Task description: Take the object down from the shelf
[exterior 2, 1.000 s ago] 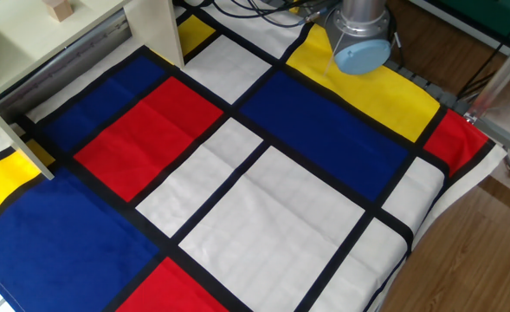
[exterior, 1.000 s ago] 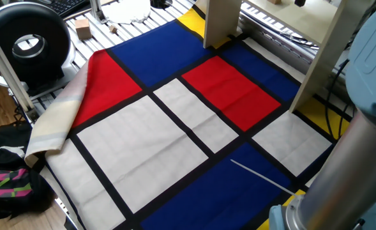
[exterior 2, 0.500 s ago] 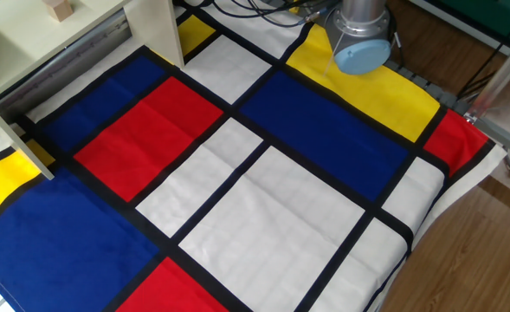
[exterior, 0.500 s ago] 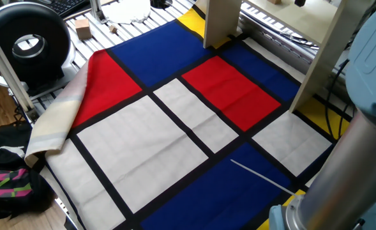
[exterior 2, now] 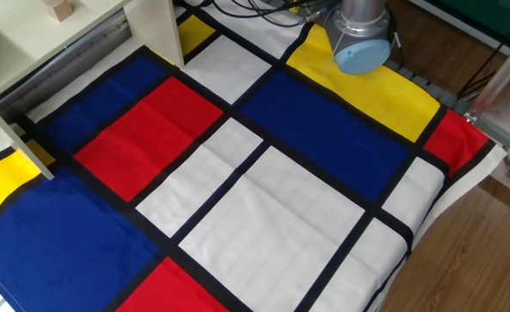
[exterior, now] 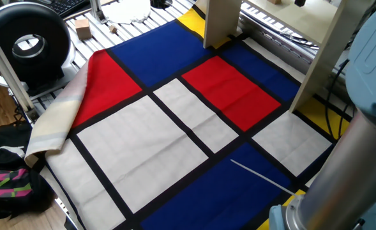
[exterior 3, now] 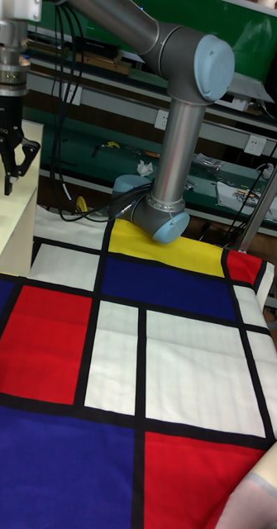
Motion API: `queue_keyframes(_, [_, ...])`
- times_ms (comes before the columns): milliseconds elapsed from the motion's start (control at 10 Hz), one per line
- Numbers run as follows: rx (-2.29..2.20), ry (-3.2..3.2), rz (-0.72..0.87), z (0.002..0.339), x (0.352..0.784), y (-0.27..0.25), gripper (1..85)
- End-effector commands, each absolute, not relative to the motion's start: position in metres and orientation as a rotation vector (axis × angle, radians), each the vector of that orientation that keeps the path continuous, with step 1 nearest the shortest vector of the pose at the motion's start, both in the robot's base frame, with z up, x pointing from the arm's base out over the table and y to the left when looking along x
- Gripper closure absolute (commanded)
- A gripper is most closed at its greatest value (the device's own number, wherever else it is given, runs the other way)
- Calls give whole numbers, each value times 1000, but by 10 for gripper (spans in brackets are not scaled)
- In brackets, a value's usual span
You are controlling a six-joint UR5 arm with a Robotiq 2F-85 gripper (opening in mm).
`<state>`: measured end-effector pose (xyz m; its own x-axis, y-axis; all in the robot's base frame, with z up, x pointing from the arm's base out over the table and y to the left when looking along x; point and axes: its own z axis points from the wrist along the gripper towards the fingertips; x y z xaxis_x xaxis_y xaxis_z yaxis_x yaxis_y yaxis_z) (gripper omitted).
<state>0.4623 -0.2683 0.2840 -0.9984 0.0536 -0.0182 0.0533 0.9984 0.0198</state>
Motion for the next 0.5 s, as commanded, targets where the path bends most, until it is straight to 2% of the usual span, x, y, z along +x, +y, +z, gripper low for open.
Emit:
queue_keyframes(0, [94, 3104, 44, 286, 466, -266, 453])
queue_keyframes(100, [113, 3097, 47, 286, 467, -266, 473])
queue_keyframes(400, [153, 3083, 48, 286, 470, -266, 603])
